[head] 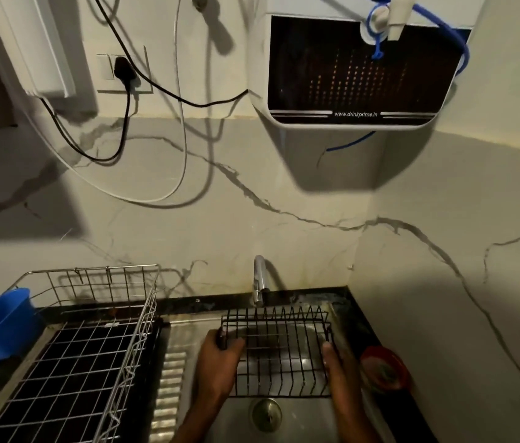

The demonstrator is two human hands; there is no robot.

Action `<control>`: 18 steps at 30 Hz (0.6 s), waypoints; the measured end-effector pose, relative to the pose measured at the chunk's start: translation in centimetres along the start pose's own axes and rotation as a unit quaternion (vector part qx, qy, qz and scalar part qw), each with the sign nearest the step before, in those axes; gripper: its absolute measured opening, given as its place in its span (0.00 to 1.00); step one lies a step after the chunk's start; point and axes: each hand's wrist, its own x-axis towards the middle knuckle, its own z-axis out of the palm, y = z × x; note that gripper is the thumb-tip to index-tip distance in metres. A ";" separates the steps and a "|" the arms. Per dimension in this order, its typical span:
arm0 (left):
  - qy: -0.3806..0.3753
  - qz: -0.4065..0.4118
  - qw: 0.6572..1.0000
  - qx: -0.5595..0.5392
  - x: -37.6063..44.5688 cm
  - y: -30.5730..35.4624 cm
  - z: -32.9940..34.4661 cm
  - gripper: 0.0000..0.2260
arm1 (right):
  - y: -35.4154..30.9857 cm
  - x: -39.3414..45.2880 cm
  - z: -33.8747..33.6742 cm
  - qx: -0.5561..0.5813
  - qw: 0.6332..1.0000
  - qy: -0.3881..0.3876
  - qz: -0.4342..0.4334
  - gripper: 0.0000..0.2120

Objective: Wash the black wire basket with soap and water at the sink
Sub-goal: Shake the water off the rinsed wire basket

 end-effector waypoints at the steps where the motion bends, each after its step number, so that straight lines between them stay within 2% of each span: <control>1: 0.004 0.010 1.000 -0.003 0.0 -0.1 0.1 0.11 | 0.0 -0.2 -0.3 0.004 1.000 -0.002 0.002 0.27; 4: -0.004 0.057 0.998 -0.028 -0.5 -0.1 -0.1 0.12 | -1.3 -0.8 -0.9 -0.023 1.000 -0.008 -0.004 0.22; 6: -0.011 0.015 1.000 0.010 -0.3 0.0 -0.1 0.08 | -0.7 -0.5 -0.9 -0.046 0.999 -0.026 0.013 0.18; 8: -0.006 -0.026 0.999 0.035 -0.6 -0.5 -0.2 0.08 | 0.3 -0.5 -1.1 -0.043 0.997 -0.055 0.041 0.23; 12: 0.035 0.057 0.998 -0.003 -1.3 -1.6 -1.0 0.10 | -1.1 -1.8 -0.9 -0.053 0.998 -0.034 0.021 0.16; 13: 0.028 0.054 0.998 -0.002 -1.4 -1.7 -1.1 0.11 | -1.0 -1.9 -0.8 -0.063 0.998 -0.028 0.016 0.16; 16: 0.009 -0.037 0.999 0.012 -2.0 -1.6 -0.9 0.08 | 0.3 -1.8 -0.3 -0.066 0.996 -0.046 0.033 0.27; 18: 0.028 -0.019 0.999 0.000 -2.1 -1.9 -0.8 0.09 | 0.4 -1.8 -0.1 -0.053 0.997 -0.026 0.044 0.29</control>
